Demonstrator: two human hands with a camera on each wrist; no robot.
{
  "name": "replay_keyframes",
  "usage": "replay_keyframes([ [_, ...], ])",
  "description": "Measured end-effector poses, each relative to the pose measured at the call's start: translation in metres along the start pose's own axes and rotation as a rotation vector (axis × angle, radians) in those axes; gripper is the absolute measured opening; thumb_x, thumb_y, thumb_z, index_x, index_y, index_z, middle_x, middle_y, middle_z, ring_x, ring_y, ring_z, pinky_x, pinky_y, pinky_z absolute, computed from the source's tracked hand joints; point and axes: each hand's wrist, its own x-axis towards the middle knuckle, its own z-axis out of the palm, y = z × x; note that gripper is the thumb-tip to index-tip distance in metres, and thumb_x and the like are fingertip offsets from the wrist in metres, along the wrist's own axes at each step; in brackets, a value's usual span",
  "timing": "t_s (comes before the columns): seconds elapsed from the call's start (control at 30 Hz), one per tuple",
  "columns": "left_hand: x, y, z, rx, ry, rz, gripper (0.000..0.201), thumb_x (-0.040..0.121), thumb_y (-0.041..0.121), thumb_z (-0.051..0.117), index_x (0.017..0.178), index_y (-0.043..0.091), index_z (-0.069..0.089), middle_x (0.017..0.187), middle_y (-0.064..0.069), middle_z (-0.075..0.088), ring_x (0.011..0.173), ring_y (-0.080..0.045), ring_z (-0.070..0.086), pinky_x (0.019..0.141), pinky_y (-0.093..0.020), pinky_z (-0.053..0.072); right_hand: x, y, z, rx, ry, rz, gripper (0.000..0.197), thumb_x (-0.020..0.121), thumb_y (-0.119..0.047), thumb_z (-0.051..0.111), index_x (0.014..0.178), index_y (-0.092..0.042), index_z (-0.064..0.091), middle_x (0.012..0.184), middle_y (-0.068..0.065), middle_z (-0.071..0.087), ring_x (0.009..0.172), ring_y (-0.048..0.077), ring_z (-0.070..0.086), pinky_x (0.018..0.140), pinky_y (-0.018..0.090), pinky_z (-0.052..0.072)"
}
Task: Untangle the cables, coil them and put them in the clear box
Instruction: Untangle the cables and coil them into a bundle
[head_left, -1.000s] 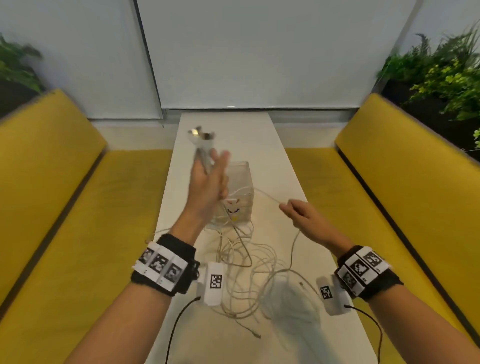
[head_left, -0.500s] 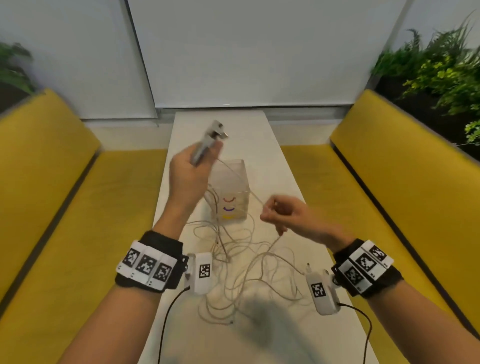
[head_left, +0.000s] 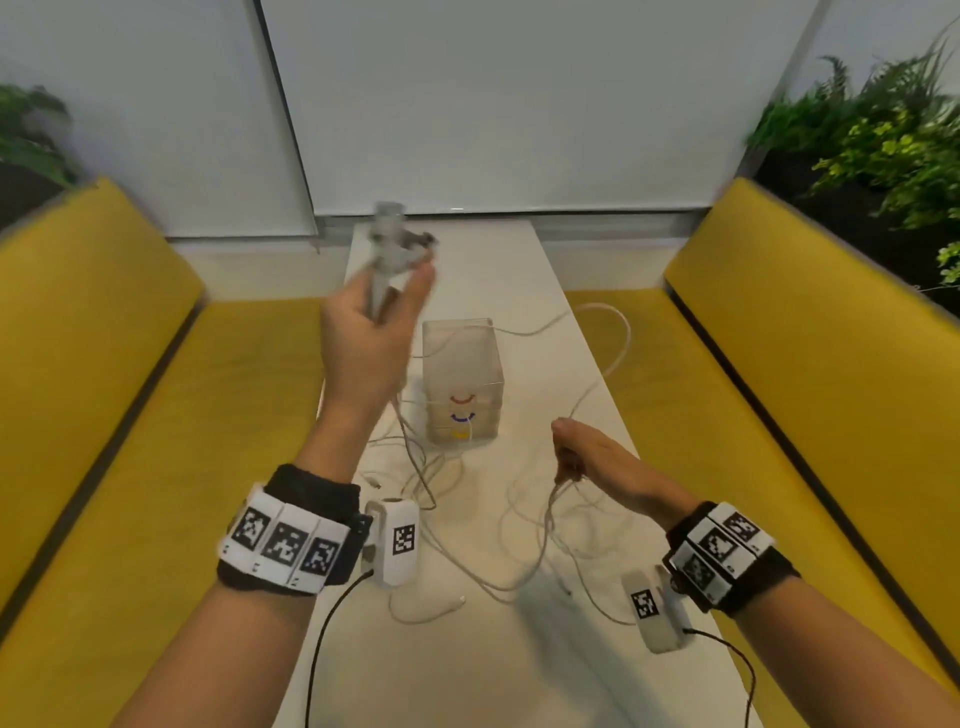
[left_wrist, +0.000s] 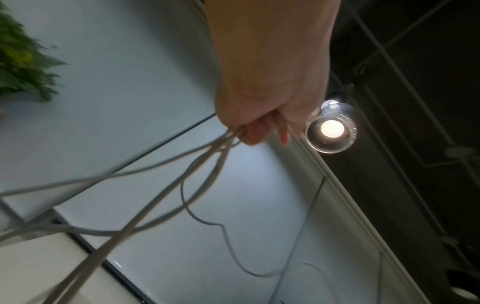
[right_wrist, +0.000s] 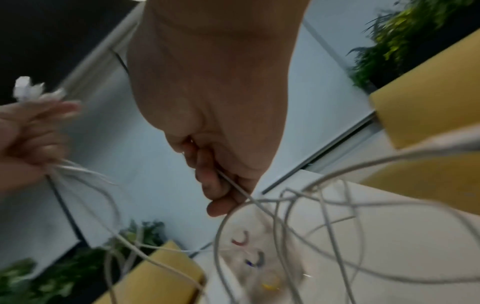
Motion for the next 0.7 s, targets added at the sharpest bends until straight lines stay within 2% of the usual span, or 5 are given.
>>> replay_keyframes([
  [0.1,-0.023,-0.003,0.023,0.218,-0.447,0.070,0.024,0.087,0.031,0.074,0.109,0.021,0.074,0.070,0.022,0.065,0.053,0.001,0.051,0.050,-0.017,0.040,0.008,-0.031,0.009,0.006,-0.066,-0.033,0.029,0.103,-0.035,0.036,0.084,-0.013,0.038,0.076,0.001,0.036,0.068,0.015,0.037,0.078,0.037,0.048],
  [0.2,-0.036,-0.020,0.038,0.348,-0.618,0.001,0.032,0.081,0.044,0.077,0.104,0.022,0.077,0.081,0.006,0.074,0.063,-0.004,0.062,0.055,-0.019,0.048,0.013,-0.062,0.021,-0.005,-0.160,-0.121,0.024,0.104,-0.013,0.027,0.097,-0.020,0.049,0.082,0.000,0.042,0.071,0.012,0.041,0.080,0.030,0.053],
  [0.3,-0.041,-0.036,0.043,0.369,-0.520,-0.173,0.029,0.081,0.047,0.077,0.066,0.025,0.067,0.056,0.010,0.061,0.051,-0.001,0.056,0.047,-0.010,0.036,0.016,-0.074,0.026,-0.022,-0.204,-0.159,0.034,0.104,-0.001,0.025,0.111,-0.022,0.051,0.088,-0.002,0.048,0.076,0.011,0.044,0.095,0.043,0.050],
  [0.5,-0.031,-0.057,0.027,0.460,-0.390,-0.267,0.043,0.085,0.046,0.070,0.058,0.014,0.061,0.054,-0.002,0.063,0.053,-0.013,0.061,0.053,-0.032,0.047,0.015,-0.059,0.031,0.006,-0.163,-0.256,0.031,0.106,-0.011,0.037,0.126,0.002,0.056,0.086,-0.022,0.061,0.078,0.017,0.048,0.082,0.033,0.052],
  [0.7,-0.001,-0.042,0.005,0.263,-0.058,-0.101,0.030,0.091,0.035,0.069,0.067,0.018,0.061,0.054,0.011,0.042,0.048,-0.002,0.032,0.050,-0.026,0.028,0.014,-0.028,0.024,0.098,-0.131,-0.175,0.025,0.101,-0.024,0.052,0.088,-0.003,0.056,0.072,0.001,0.049,0.069,0.018,0.046,0.066,0.027,0.041],
])
